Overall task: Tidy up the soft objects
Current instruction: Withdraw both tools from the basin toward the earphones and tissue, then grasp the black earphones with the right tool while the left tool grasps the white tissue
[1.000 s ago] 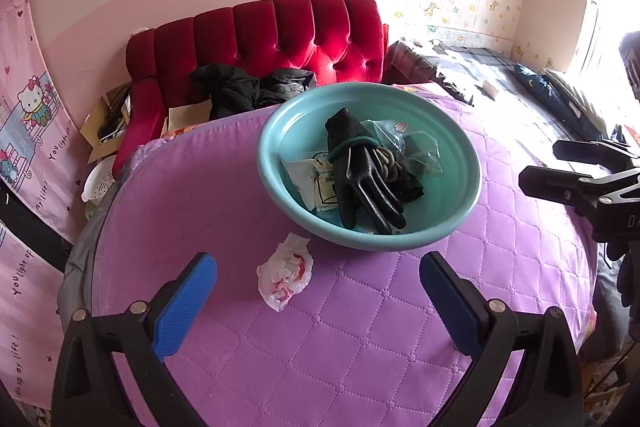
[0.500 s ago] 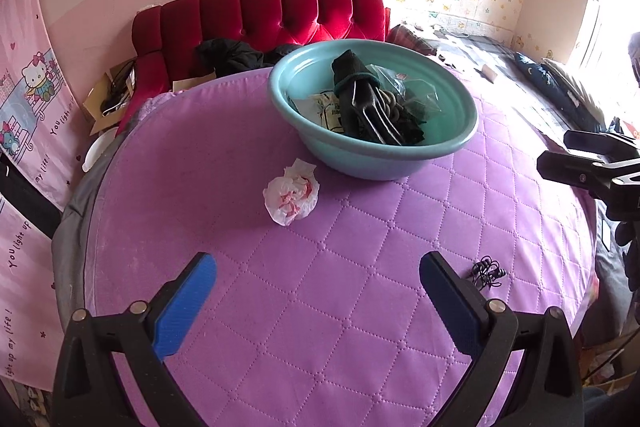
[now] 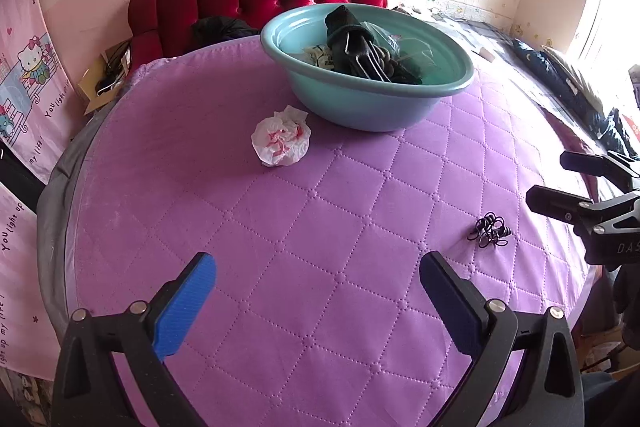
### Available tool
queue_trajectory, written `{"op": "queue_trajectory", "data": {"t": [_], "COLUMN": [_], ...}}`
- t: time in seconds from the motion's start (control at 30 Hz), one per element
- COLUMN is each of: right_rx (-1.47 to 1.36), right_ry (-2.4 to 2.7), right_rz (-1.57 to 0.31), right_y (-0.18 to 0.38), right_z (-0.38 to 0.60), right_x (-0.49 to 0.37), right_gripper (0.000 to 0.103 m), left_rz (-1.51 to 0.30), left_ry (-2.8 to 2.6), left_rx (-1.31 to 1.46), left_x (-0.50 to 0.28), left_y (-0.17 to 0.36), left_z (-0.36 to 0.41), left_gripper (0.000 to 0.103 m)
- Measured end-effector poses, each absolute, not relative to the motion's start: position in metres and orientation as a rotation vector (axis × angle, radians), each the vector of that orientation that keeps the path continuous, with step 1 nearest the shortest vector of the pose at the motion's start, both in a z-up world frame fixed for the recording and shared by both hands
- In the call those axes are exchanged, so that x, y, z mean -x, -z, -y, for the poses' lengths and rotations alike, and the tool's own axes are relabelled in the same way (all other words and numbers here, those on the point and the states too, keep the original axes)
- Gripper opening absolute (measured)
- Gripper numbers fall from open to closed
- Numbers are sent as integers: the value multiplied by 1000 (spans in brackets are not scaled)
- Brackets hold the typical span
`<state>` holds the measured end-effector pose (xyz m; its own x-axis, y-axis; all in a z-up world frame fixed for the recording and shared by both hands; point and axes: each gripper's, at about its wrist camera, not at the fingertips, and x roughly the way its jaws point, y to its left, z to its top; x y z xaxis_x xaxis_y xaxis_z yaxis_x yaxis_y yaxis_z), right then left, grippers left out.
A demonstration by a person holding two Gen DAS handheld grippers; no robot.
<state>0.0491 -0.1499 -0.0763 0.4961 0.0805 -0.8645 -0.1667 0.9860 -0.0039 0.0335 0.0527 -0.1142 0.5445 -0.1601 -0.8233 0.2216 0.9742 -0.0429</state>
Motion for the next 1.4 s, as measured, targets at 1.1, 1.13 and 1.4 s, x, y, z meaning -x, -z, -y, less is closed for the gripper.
{"op": "queue_trajectory", "data": {"t": [1.1, 1.13, 1.4], "right_rx": [18, 17, -3], "right_ry": [-225, -226, -230], "right_rz": [-1235, -1232, -1199], "right_y": [145, 143, 123], "right_z": [154, 155, 156], "right_x": [-66, -65, -68], "right_gripper": [33, 32, 32], "left_rz": [-1053, -1054, -1048], "left_ry": [184, 184, 188], "left_rx": [-67, -67, -58], "left_x": [-54, -55, -64], "left_y": [149, 149, 148], "left_z": [-73, -73, -75], "left_gripper": [103, 103, 103]}}
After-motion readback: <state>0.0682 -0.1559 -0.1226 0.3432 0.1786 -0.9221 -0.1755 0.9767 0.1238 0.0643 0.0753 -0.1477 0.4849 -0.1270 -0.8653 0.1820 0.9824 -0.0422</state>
